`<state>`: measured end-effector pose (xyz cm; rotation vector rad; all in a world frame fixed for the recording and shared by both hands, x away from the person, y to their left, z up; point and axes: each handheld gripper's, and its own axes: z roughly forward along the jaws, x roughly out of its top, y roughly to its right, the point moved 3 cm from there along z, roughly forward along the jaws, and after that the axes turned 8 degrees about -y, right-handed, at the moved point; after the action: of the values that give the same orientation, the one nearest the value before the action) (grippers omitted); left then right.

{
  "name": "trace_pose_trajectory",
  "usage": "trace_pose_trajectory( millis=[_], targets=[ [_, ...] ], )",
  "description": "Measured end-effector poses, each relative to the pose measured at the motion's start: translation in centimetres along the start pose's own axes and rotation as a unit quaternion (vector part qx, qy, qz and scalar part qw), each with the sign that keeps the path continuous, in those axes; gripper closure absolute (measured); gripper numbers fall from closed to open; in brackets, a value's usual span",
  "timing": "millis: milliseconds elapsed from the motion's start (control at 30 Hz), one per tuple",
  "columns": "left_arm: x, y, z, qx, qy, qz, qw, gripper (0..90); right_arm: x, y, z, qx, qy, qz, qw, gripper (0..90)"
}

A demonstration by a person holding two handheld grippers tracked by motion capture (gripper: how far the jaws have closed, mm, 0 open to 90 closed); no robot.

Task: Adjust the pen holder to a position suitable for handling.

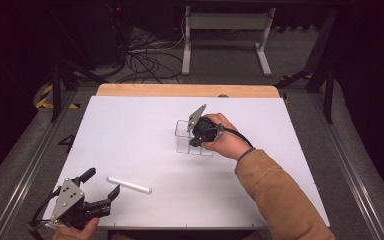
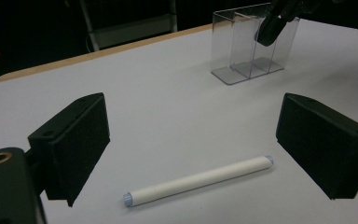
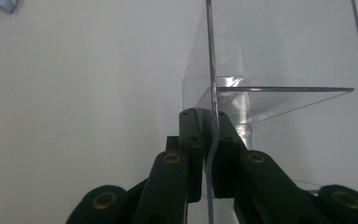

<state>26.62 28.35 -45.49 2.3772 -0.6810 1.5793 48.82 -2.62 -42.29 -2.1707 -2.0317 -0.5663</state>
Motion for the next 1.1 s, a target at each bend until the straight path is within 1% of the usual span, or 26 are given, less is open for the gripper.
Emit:
trace_pose_trajectory(
  millis=[100,167,200,233,267,333,367,400,467,567,600,633,767,967,1000,1067,1100],
  targets=[
    [0.0,0.0,0.0,0.0,0.0,0.0,1.0,10.5,0.1,-0.3,0.0,0.0,0.001,-0.006,1.0,88.0],
    [0.0,0.0,0.0,0.0,0.0,0.0,1.0,10.4,0.3,-0.8,-0.2,0.006,0.001,-0.006,1.0,88.1],
    [0.0,0.0,0.0,0.0,0.0,0.0,1.0,10.4,0.6,-1.4,-0.4,0.014,0.008,-0.013,0.9998,88.1],
    [0.0,0.0,0.0,0.0,0.0,0.0,1.0,10.4,0.6,-1.4,-0.4,0.014,0.008,-0.013,0.9998,88.1],
    [0.0,0.0,0.0,0.0,0.0,0.0,1.0,10.4,1.0,-2.0,-0.6,0.022,0.014,-0.026,0.9993,88.0],
    [0.0,0.0,0.0,0.0,0.001,-0.001,1.0,10.5,1.3,-2.8,-0.8,0.031,0.014,-0.035,0.9988,88.0],
    [0.0,0.0,0.0,0.0,0.001,-0.001,1.0,10.4,1.3,-2.8,-0.8,0.031,0.014,-0.035,0.9988,88.0],
    [0.0,0.0,0.0,0.0,0.0,-0.001,1.0,10.4,1.6,-3.6,-0.8,0.037,0.013,-0.047,0.9981,88.0],
    [0.0,0.0,0.0,0.0,0.0,0.0,1.0,10.4,1.9,-4.3,-0.7,0.045,0.012,-0.054,0.9974,88.0],
    [0.0,0.1,-0.1,0.0,0.001,0.0,1.0,10.4,2.0,-5.1,-0.6,0.05,0.008,-0.058,0.997,87.9],
    [0.0,0.1,-0.1,0.0,0.001,-0.001,1.0,10.4,2.0,-5.1,-0.6,0.05,0.008,-0.058,0.997,87.9],
    [0.0,0.0,0.0,0.0,0.0,0.001,1.0,10.4,2.0,-5.5,-0.6,0.048,0.004,-0.057,0.9972,87.9],
    [0.0,0.1,0.0,0.0,0.0,0.0,1.0,10.4,1.9,-5.8,-0.7,0.047,0.0,-0.055,0.9974,87.9],
    [0.0,0.1,0.0,0.0,0.0,0.0,1.0,10.5,1.6,-5.7,-0.5,0.049,-0.003,-0.05,0.9976,87.6],
    [0.0,0.1,0.0,0.0,0.0,0.001,1.0,10.4,1.5,-5.7,-0.4,0.052,-0.006,-0.053,0.9972,87.4],
    [0.0,0.1,0.0,0.0,0.0,0.001,1.0,10.5,1.4,-5.7,-0.4,0.053,-0.007,-0.053,0.9971,87.5],
    [0.0,0.0,0.0,0.0,0.0,0.001,1.0,10.4,1.4,-5.6,-0.4,0.052,-0.001,-0.055,0.9971,87.2]
  ],
)
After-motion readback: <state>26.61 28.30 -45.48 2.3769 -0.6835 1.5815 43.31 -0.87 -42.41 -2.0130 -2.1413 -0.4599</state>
